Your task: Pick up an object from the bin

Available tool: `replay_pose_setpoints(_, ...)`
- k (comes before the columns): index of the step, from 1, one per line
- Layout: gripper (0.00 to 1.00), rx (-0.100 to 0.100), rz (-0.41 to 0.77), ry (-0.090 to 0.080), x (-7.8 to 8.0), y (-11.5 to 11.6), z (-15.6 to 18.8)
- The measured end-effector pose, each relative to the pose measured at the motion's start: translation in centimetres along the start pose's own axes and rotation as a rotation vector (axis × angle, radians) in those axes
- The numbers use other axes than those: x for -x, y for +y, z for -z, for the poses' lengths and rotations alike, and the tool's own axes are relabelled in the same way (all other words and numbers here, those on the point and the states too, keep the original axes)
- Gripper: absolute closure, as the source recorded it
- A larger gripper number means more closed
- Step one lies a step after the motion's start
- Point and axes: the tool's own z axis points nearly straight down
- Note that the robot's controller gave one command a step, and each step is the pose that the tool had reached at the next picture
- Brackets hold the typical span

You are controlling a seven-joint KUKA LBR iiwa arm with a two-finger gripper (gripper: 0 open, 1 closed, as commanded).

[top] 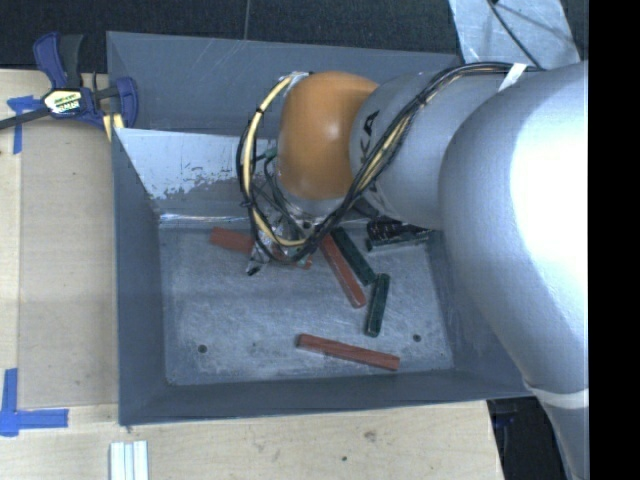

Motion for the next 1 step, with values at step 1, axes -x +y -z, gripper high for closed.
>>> replay_pose_setpoints(1, 1.0, 0.002, 0.001, -0.003, 0.28, 0.05, 6.79)
